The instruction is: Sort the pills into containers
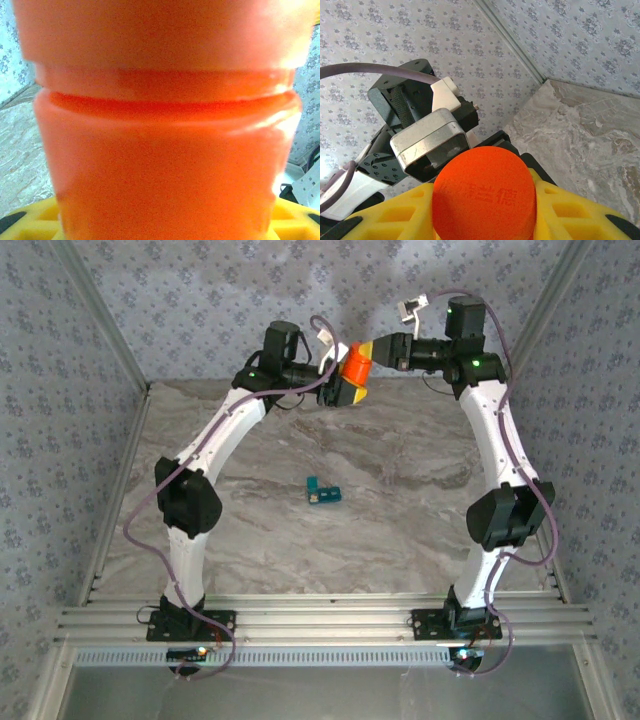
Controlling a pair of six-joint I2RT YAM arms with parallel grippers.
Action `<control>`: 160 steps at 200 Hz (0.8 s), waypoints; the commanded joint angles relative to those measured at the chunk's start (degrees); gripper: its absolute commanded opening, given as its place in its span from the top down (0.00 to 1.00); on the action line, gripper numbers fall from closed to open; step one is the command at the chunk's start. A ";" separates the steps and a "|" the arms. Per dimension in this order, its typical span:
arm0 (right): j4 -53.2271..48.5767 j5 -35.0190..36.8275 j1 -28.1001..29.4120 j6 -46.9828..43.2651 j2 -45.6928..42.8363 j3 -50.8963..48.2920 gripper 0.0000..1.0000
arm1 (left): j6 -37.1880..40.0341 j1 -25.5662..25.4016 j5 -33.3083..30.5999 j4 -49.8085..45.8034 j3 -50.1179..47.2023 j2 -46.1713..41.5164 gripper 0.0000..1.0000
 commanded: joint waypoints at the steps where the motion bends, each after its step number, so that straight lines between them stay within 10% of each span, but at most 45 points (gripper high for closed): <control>1: -3.62 2.36 1.42 -2.56 -1.67 -0.74 0.65 | 0.51 -0.39 -1.73 1.31 3.04 0.05 1.00; 83: 11.37 25.81 5.11 3.10 -13.13 -24.95 0.71 | -1.01 -4.90 -21.71 16.75 -8.86 -6.62 1.00; 160: 11.41 17.23 -0.28 4.55 -14.33 -21.75 0.51 | -1.06 -4.18 -19.01 17.02 -11.37 -6.72 1.00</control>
